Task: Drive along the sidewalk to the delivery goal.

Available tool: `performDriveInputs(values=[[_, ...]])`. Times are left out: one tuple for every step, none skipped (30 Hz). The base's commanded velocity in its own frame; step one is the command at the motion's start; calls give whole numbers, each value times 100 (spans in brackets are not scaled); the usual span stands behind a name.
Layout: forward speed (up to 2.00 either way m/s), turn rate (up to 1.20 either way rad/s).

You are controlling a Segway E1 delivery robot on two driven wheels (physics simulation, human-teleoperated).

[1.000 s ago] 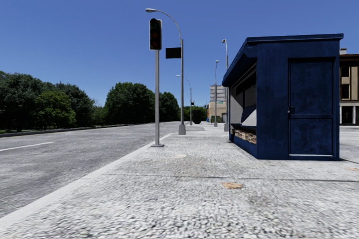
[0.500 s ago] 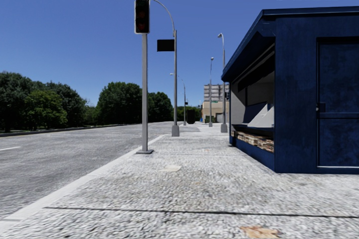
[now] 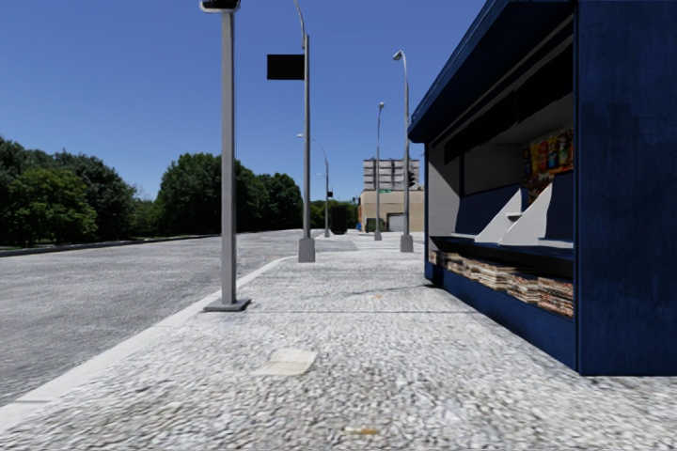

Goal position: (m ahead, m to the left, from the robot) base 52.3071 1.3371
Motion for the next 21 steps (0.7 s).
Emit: performDriveInputs(values=[[200,-26],[200,-26],[200,-26],[200,-26],[200,-26],[200,-26],[200,-11],[200,0],[200,0],[200,0],[200,0],[200,0],[200,0],[200,0],[200,0],[200,0],[200,0],[200,0],[200,0],[200,0],[200,0]])
